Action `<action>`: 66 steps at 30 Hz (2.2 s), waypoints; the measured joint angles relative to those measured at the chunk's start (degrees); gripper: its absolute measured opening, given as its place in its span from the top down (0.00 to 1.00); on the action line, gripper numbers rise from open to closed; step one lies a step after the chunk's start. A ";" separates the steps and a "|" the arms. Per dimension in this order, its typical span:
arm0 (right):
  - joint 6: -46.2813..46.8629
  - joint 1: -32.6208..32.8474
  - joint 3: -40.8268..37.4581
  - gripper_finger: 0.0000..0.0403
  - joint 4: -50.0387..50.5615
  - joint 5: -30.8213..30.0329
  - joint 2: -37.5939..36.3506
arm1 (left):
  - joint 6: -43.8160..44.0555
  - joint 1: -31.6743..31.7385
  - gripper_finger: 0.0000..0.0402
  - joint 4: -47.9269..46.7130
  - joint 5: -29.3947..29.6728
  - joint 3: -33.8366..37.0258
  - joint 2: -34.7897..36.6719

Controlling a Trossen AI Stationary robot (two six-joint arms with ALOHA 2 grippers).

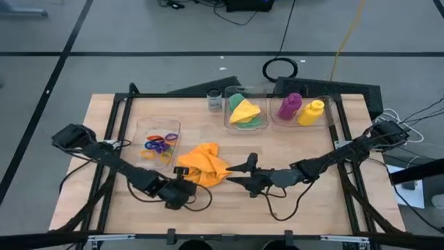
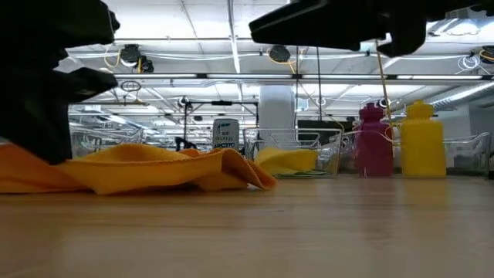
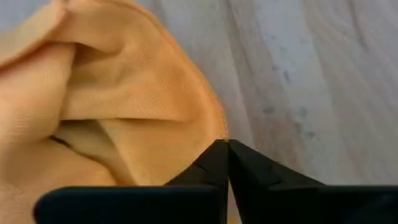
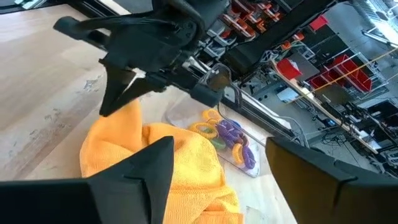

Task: Pick & Place Sports Items
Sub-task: Fold the orange towel

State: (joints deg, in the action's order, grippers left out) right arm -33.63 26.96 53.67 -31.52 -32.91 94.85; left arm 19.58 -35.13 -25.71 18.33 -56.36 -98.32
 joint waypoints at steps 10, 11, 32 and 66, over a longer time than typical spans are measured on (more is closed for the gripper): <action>0.00 0.00 0.00 0.54 0.12 0.00 0.00 | 3.21 1.74 0.79 -0.20 -0.44 0.00 0.02; 0.00 0.00 0.00 0.54 0.14 0.00 0.00 | 3.57 1.79 0.78 -0.20 -0.42 0.00 0.02; 0.00 0.00 0.00 0.54 0.10 0.00 -0.02 | 3.18 2.32 0.69 -1.18 -1.68 -0.17 -4.88; 10.57 -7.02 0.00 0.52 -1.86 24.38 6.37 | -4.47 6.39 1.00 -14.04 -5.28 -15.30 -1.88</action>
State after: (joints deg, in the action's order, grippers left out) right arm -23.06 19.94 53.67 -33.38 -8.52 101.21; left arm 15.11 -28.74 -39.75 13.05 -71.66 -100.20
